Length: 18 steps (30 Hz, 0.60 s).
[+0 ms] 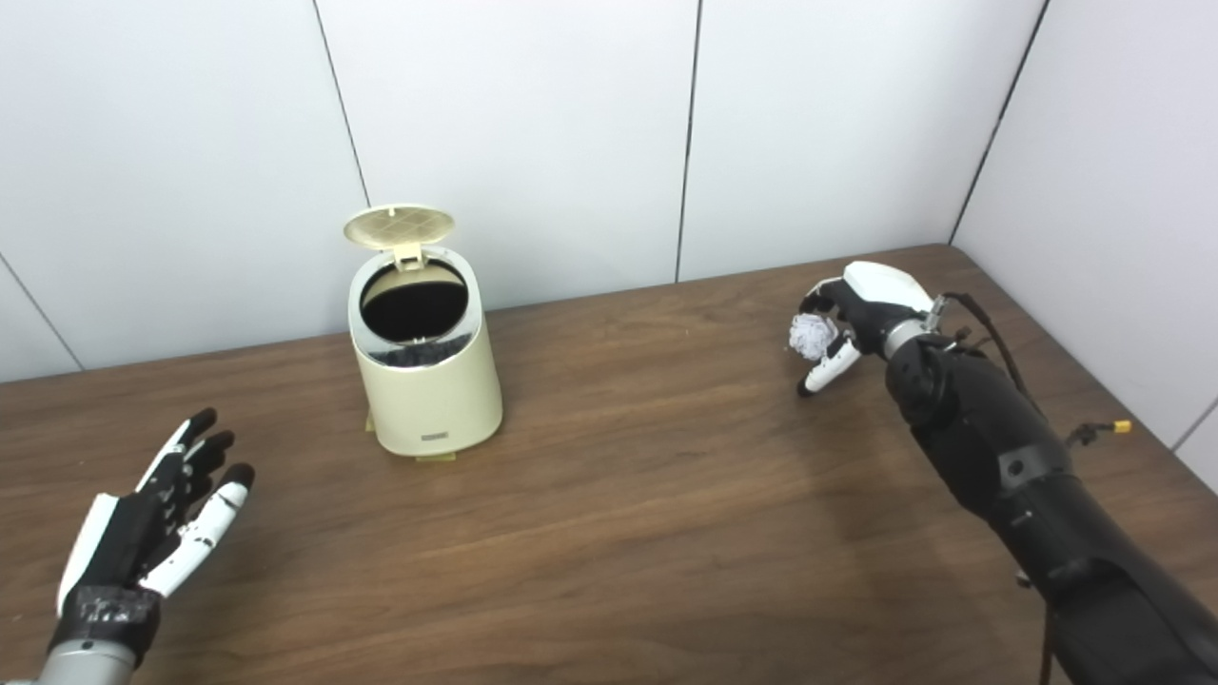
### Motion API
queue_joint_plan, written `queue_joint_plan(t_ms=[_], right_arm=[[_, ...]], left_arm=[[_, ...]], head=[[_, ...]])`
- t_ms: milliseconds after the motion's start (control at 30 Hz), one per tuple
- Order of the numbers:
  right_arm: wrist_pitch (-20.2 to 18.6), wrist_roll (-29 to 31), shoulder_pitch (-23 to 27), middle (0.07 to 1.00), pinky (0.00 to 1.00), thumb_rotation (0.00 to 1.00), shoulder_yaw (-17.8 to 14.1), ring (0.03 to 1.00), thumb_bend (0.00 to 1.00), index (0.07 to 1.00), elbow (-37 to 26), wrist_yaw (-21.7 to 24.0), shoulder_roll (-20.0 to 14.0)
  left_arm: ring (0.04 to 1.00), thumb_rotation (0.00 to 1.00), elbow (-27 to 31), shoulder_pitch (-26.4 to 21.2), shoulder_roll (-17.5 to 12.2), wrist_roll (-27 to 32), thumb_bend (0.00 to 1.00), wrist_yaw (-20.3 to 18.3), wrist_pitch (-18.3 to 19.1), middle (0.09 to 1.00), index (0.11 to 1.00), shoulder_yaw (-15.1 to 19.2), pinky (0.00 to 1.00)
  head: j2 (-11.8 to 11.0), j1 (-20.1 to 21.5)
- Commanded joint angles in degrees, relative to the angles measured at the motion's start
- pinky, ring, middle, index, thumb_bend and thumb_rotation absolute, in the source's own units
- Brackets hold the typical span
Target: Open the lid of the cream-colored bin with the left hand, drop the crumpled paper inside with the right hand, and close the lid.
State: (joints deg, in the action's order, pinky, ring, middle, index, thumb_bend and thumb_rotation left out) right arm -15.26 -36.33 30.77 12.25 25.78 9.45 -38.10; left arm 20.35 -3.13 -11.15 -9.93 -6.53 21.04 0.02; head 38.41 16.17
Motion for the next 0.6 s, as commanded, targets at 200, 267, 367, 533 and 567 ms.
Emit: queue_joint_plan(t_ms=[200, 267, 367, 533, 567], right_arm=[[-0.52, 0.21, 0.48, 0.512, 0.43, 0.0, -2.84, 0.419, 0.52, 0.492, -3.81, -1.8, -2.18], [-1.42, 0.04, 0.13, 0.497, 0.4, 0.0, -3.12, 0.396, 0.52, 0.513, -4.61, -1.3, -2.27], [-2.18, 0.16, 0.17, 0.49, 0.37, 0.0, -3.16, 0.384, 0.51, 0.529, -4.9, -0.21, -2.47], [-2.52, 0.24, 0.51, 0.499, 0.35, 0.0, -3.06, 0.376, 0.51, 0.554, -4.81, 0.27, -2.36], [-2.41, 0.28, 0.53, 0.501, 0.36, 0.0, -3.12, 0.38, 0.51, 0.548, -4.77, 0.14, -2.27]], left_arm=[[0.942, 0.59, 1.59, -1.37, -0.16, -1.21, 0.53, 1.31, -2.03, 0.924, 1.0, 0.17, 0.97], [0.942, 0.59, 1.42, -1.23, -0.01, -0.99, 0.54, 1.24, -2.35, 0.926, 1.0, 0.22, 0.96], [0.953, 0.59, 0.98, -1.09, 0.32, -0.51, 0.54, 1.26, -3.08, 0.931, 1.0, 0.38, 0.97], [0.954, 0.61, 0.66, -1.33, 0.97, -0.49, 0.54, 1.36, -3.27, 0.928, 1.0, 0.44, 0.97], [0.949, 0.61, 0.62, -1.38, 1.1, -0.48, 0.54, 1.33, -3.26, 0.928, 1.0, 0.4, 0.96]], head=[[0.39, 0.56], [0.38, 0.55], [0.4, 0.76], [0.4, 0.53], [0.33, 0.5]])
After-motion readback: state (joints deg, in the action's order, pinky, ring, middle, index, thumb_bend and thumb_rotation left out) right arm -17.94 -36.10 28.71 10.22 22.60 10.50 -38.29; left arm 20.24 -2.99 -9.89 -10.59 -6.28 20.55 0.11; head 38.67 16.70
